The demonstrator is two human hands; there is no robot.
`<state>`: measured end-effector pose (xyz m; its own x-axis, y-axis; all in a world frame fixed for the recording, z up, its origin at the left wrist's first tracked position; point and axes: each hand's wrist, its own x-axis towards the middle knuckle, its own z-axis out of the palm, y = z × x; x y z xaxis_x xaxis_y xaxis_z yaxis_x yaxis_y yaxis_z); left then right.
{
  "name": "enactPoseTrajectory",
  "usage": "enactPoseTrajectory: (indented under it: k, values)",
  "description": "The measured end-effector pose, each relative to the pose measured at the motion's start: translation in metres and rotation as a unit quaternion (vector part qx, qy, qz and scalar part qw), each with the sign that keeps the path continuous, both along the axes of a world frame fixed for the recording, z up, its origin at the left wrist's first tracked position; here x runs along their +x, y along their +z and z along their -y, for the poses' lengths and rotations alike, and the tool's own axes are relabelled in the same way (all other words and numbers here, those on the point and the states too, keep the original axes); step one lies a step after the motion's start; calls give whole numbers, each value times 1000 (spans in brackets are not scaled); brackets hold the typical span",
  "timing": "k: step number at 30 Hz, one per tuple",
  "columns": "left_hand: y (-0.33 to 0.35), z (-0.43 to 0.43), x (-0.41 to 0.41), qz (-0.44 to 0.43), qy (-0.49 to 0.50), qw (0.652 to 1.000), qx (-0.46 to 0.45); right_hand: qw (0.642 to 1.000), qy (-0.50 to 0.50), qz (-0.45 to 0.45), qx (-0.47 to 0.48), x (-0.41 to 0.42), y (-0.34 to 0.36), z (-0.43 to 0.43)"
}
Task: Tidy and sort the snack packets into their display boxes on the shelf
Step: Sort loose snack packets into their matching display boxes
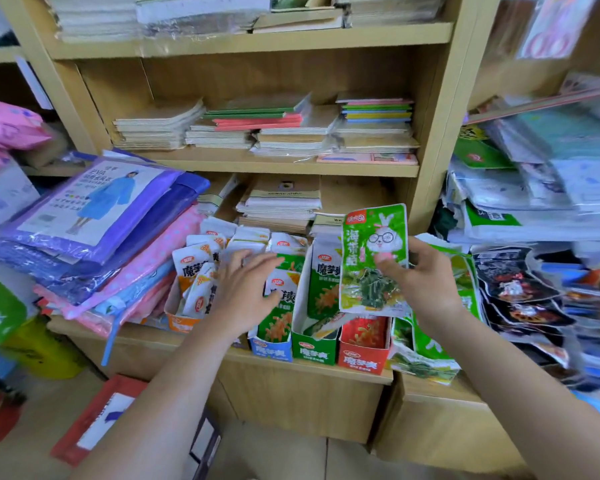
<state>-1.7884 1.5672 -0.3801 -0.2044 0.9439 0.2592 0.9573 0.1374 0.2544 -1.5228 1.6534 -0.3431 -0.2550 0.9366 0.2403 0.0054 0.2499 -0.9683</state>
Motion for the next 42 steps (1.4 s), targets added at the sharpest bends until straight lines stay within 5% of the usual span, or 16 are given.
enactPoseTrajectory:
  k: [2,5,8,14,18,29,37,42]
  values:
    - [-5,-4,5,-72,-6,995,-69,1000,-7,-16,-13,6,-1,-4]
    - [0,-3,2,-102,-3,994,-43,999,-12,-23,-29,12,-4,-8]
    - [17,10,-8,-46,-16,999,6,999,-18,-7,-28,14,-6,-10]
    - [38,51,-14,128,-65,988,-55,1000,7,-10,-25,7,-9,-6]
    - [37,58,-14,153,-63,985,-51,1000,13,-14,-18,1,-7,0]
    - [32,43,4,63,75,988,118,998,7,-41,-37,3,-12,-5]
    - [18,8,-2,6,-5,998,63,995,12,-70,-70,13,-12,-9]
    - [9,-11,0,-80,-3,991,-108,992,20,-87,-88,22,-9,-9]
